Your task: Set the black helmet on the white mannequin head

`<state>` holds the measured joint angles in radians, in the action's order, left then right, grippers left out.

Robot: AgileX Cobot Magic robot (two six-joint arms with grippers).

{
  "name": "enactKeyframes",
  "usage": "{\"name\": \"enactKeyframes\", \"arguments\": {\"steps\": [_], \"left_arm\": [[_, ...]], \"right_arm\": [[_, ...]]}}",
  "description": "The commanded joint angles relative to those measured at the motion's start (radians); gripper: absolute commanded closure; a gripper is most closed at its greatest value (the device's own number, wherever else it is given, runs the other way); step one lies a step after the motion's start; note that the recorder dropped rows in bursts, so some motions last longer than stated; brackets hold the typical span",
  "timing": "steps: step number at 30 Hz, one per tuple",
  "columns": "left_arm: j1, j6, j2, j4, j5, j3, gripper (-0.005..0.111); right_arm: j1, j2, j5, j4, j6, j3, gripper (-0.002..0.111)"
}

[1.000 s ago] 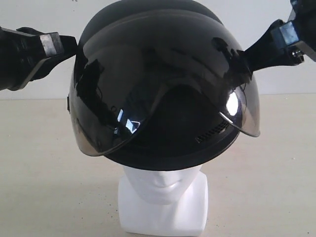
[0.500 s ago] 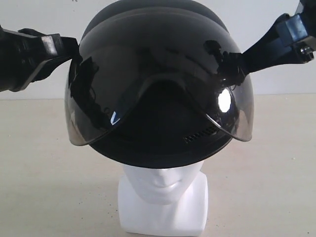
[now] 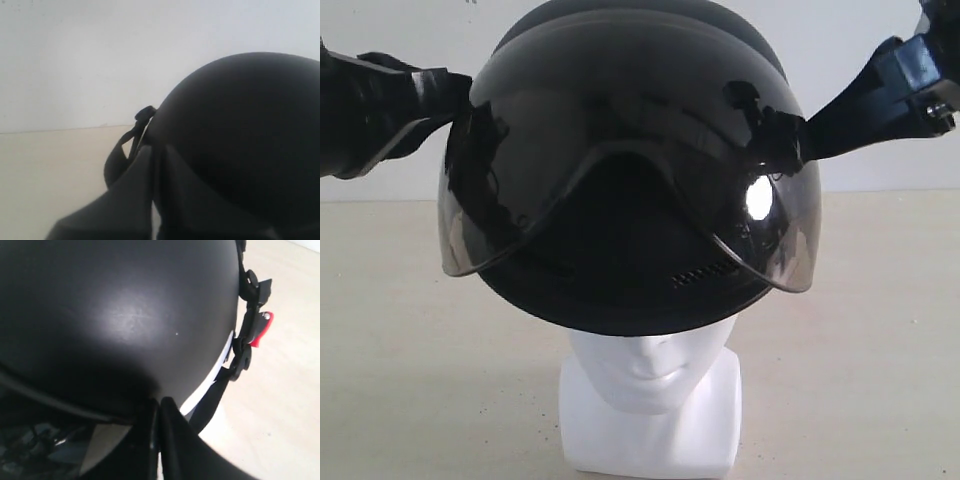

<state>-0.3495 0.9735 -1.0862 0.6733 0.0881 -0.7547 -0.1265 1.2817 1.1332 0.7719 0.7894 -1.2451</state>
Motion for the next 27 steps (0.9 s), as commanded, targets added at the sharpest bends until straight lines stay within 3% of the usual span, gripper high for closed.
{"name": "enactKeyframes", "arguments": {"steps": [1,8,14,20,27], "left_arm": [[-0.01,-0.036,0.062,0.026,-0.041,-0.007,0.102],[-0.01,-0.047,0.154,0.098,-0.184,-0.03,0.102],[-0.01,-0.05,0.16,0.218,-0.159,-0.081,0.102],[-0.01,-0.06,0.079,0.354,-0.206,-0.256,0.102],[-0.01,-0.16,-0.108,0.363,-0.216,-0.513,0.102]], "right_arm": [[-0.005,-0.006,-0.03,-0.055,-0.056,-0.036,0.109],[-0.005,-0.006,-0.026,-0.076,-0.079,-0.126,0.109],[-0.005,-0.006,-0.007,-0.098,-0.085,-0.205,0.109],[-0.005,-0.006,0.062,-0.098,-0.09,-0.309,0.109],[-0.007,-0.004,0.088,-0.037,-0.122,-0.442,0.109]]}}
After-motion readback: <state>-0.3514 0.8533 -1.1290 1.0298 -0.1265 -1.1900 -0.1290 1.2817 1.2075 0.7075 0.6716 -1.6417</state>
